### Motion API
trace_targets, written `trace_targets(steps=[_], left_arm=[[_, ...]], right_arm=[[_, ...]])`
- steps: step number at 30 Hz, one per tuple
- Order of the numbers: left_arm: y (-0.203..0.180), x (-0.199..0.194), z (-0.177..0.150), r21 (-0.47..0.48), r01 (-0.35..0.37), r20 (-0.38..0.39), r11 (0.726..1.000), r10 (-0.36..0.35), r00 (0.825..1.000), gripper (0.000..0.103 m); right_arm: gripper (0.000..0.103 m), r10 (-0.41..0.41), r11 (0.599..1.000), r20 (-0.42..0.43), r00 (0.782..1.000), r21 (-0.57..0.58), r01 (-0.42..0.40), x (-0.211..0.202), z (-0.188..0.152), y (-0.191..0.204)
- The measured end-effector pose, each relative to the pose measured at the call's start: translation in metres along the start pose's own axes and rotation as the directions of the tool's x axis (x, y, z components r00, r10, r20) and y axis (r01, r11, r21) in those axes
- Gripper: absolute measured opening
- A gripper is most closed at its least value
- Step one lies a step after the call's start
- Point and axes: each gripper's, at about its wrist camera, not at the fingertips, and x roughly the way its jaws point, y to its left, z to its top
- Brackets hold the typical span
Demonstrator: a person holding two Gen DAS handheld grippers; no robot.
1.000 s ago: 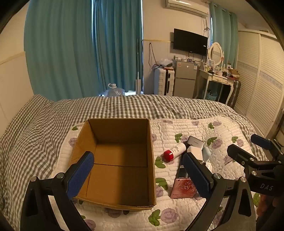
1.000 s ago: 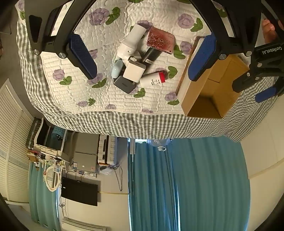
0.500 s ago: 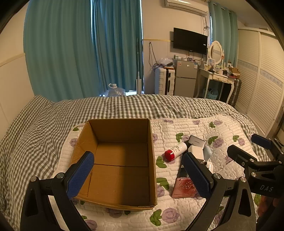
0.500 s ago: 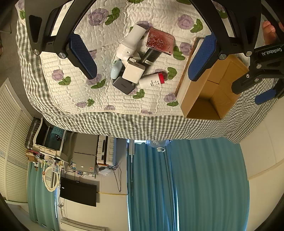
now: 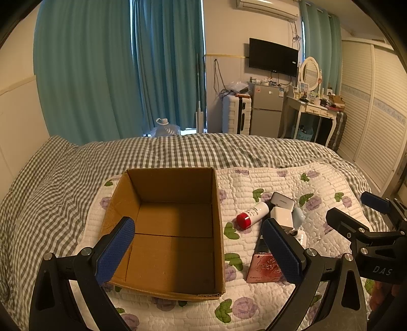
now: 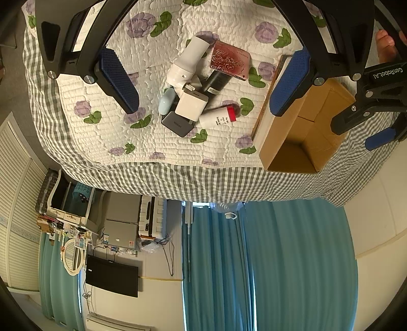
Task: Organize rigid objects
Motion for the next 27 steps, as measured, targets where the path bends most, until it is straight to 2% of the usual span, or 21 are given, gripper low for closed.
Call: trace_targets(steps=[27], left_arm=[[0.0023,0.0051,-0.0029,0.000,-0.007,-0.013,1.000,0.007,1.000,0.103]], right_arm=[[0.103,0.000,1.000,-0.013,1.000,0.000,0.000,0.0030,-0.0054,0.0000]])
